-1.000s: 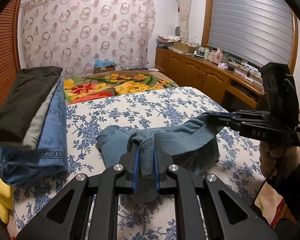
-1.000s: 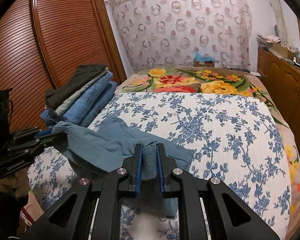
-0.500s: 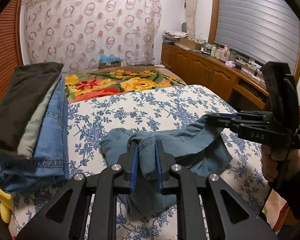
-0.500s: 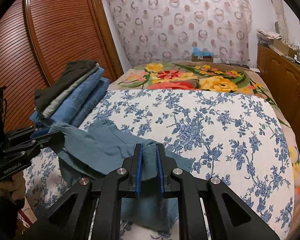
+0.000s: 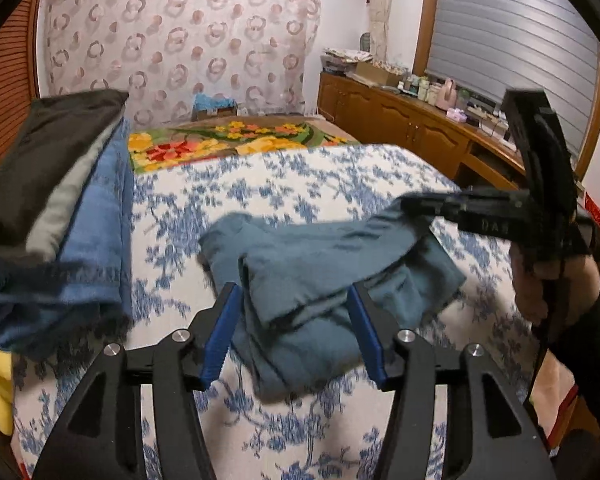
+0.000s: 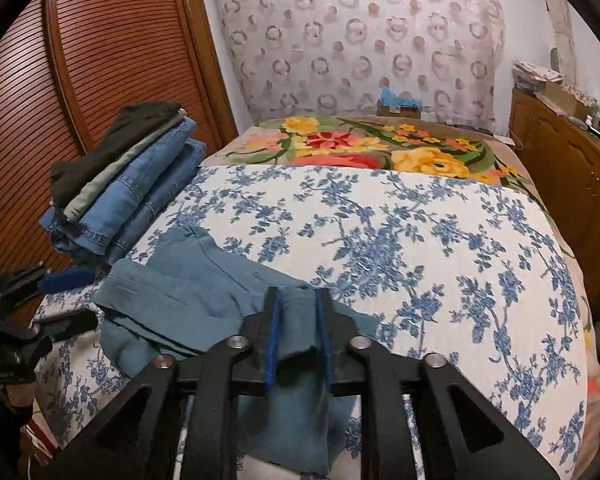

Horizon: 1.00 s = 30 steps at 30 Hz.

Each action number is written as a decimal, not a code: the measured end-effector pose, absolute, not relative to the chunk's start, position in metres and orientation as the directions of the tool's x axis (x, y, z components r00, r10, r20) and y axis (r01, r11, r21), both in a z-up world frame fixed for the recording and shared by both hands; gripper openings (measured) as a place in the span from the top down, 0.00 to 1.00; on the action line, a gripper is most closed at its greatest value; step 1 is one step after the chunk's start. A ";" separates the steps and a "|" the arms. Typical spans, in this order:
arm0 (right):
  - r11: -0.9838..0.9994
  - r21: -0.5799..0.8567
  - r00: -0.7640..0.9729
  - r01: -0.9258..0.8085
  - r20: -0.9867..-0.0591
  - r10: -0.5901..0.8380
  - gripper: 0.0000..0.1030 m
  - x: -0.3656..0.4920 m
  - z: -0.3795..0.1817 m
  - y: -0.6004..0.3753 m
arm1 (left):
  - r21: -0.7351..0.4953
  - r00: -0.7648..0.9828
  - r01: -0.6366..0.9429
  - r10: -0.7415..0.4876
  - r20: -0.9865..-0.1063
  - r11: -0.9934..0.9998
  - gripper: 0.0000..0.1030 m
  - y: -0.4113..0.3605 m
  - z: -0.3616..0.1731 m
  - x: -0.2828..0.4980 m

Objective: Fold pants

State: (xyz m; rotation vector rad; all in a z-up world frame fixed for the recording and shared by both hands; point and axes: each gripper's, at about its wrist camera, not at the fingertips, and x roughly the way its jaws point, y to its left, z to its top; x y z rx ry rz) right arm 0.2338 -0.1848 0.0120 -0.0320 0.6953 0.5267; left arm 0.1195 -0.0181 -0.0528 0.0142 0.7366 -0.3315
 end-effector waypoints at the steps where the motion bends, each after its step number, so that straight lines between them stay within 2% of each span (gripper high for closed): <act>1: 0.873 0.141 0.644 -0.467 -0.623 0.445 0.78 0.233 0.012 -0.187 | -0.104 0.684 0.302 -0.291 -0.668 0.948 0.45 -0.018 -0.056 0.118; 9: 0.874 0.116 0.644 -0.471 -0.632 0.431 0.73 0.201 0.012 -0.212 | -0.121 0.655 0.293 -0.292 -0.697 0.948 0.46 -0.011 -0.074 0.102; 16: 0.849 0.119 0.579 -0.514 -0.682 0.446 0.73 0.174 -0.006 -0.219 | -0.120 0.615 0.292 -0.283 -0.736 0.949 0.60 -0.014 -0.091 0.105; 24: 0.846 0.124 0.548 -0.519 -0.711 0.441 0.73 0.179 -0.018 -0.216 | -0.109 0.610 0.294 -0.274 -0.744 0.950 0.67 -0.015 -0.093 0.112; 27: 0.842 0.122 0.539 -0.525 -0.719 0.440 0.73 0.181 -0.022 -0.212 | -0.107 0.613 0.298 -0.276 -0.740 0.949 0.77 -0.016 -0.091 0.113; 29: 0.839 0.108 0.546 -0.533 -0.714 0.438 0.73 0.179 -0.022 -0.210 | -0.116 0.617 0.298 -0.284 -0.734 0.947 0.88 -0.015 -0.090 0.112; 30: 0.835 0.106 0.545 -0.540 -0.712 0.442 0.81 0.179 -0.022 -0.209 | -0.118 0.619 0.298 -0.285 -0.732 0.947 0.89 -0.014 -0.090 0.113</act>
